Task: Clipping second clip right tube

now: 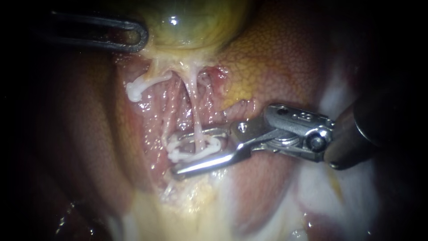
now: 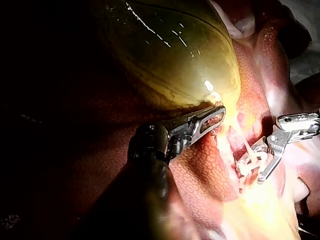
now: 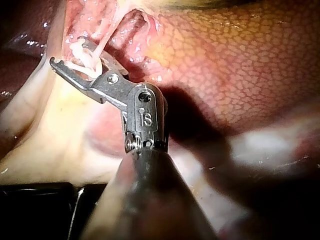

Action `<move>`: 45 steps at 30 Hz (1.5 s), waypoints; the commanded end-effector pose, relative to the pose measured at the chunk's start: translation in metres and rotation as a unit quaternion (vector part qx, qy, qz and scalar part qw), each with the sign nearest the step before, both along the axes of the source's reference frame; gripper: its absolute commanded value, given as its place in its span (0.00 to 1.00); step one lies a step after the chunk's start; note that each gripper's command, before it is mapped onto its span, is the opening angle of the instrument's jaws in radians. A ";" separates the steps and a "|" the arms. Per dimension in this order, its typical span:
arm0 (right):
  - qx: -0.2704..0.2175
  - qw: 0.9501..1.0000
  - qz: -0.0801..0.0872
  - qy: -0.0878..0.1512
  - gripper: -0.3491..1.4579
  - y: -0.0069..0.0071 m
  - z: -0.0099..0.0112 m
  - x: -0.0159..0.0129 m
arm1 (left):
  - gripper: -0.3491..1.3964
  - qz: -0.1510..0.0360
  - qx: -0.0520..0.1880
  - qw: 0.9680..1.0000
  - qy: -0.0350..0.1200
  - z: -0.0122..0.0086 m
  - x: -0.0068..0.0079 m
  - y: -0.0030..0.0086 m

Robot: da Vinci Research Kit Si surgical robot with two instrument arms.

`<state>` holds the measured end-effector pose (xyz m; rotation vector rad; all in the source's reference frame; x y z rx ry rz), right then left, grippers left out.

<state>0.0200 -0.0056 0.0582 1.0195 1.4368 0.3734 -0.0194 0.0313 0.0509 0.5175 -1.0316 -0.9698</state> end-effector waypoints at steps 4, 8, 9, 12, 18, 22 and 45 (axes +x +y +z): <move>-0.008 1.000 -0.005 0.008 0.35 0.0000 -0.0013 0.0000 | 0.00 0.000 0.000 1.000 0.000 -0.0001 0.0000 0.0000; -0.010 1.000 -0.002 0.014 0.34 0.0002 -0.0022 0.0000 | 0.00 0.000 0.000 1.000 0.000 -0.0001 0.0000 0.0000; -0.009 1.000 -0.001 0.016 0.33 0.0003 -0.0024 0.0000 | 0.00 0.000 0.000 1.000 0.000 -0.0001 0.0000 0.0000; -0.010 1.000 0.000 0.018 0.32 0.0004 -0.0026 -0.0001 | 0.00 0.000 0.000 1.000 0.000 -0.0001 0.0000 0.0000; -0.010 1.000 0.000 0.018 0.25 0.0006 -0.0026 -0.0001 | 0.00 0.000 0.000 1.000 0.000 -0.0001 0.0000 0.0000; -0.009 1.000 0.002 0.017 0.19 0.0009 -0.0027 -0.0002 | 0.00 0.000 0.000 1.000 0.000 -0.0001 0.0000 0.0000; 0.017 1.000 0.011 -0.003 0.00 0.0012 -0.0021 -0.0002 | 0.00 0.000 0.000 1.000 0.000 -0.0001 -0.0001 0.0000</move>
